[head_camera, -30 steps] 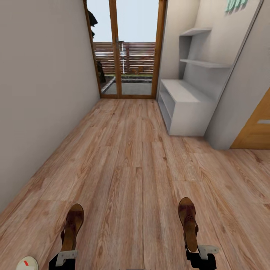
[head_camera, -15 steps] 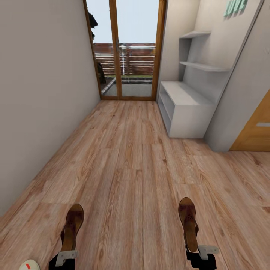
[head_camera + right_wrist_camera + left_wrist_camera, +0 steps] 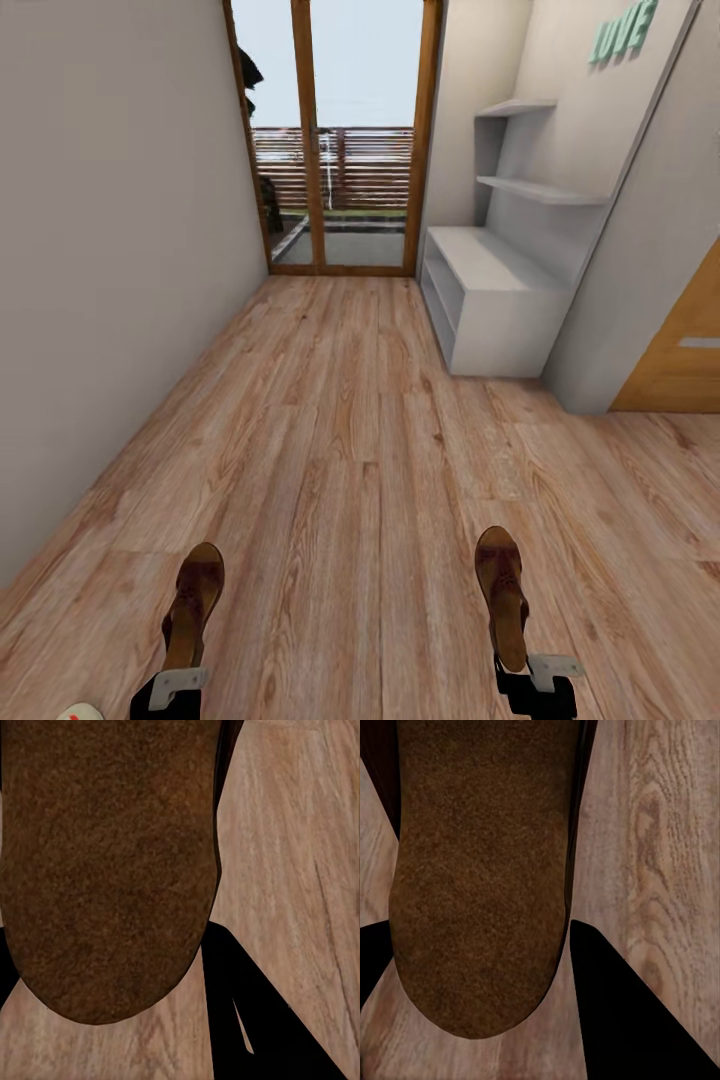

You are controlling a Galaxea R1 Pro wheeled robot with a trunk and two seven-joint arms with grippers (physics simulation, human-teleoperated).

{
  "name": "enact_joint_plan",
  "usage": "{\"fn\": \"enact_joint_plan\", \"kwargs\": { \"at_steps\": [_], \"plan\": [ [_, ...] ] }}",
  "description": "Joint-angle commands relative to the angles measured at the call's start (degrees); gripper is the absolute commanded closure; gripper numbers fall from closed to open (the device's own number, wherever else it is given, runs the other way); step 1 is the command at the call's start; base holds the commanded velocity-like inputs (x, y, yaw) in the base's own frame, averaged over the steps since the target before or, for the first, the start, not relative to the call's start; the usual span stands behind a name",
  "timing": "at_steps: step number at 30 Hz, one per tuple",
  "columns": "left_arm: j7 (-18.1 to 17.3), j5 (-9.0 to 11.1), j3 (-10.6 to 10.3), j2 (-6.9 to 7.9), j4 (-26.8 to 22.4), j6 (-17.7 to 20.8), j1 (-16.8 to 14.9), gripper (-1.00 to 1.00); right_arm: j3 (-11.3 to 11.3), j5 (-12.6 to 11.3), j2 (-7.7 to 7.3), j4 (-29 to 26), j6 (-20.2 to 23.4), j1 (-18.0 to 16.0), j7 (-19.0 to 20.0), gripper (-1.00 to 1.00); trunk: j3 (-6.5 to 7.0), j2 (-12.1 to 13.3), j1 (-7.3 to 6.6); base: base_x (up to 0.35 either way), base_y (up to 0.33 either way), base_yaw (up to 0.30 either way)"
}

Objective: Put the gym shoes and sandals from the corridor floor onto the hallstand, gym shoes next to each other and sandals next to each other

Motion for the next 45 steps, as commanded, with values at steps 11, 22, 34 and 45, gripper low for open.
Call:
{"fn": "enact_joint_plan", "kwargs": {
  "at_steps": [11, 22, 34, 45],
  "plan": [
    [-0.3, -0.5, 0.5, -0.04, 0.1, -0.1, 0.0, 1.00, -0.4, 0.3, 0.03, 0.1, -0.1, 0.0, 0.1, 1.00, 0.11, 0.0, -0.01, 0.120, 0.000, 0.000],
    [-0.3, -0.5, 0.5, -0.04, 0.1, -0.1, 0.0, 1.00, -0.4, 0.4, -0.06, 0.1, -0.1, 0.0, 0.2, 1.00, 0.11, 0.0, -0.01, 0.322, 0.000, 0.000],
    [-0.3, -0.5, 0.5, -0.04, 0.1, -0.1, 0.0, 1.00, -0.4, 0.4, -0.06, 0.1, -0.1, 0.0, 0.2, 1.00, 0.11, 0.0, -0.01, 0.336, 0.000, 0.000],
    [-0.3, -0.5, 0.5, -0.04, 0.1, -0.1, 0.0, 1.00, -0.4, 0.4, -0.02, 0.1, -0.1, 0.0, 0.1, 1.00, 0.11, 0.0, -0.01, 0.335, 0.020, 0.000]
  ]
}}
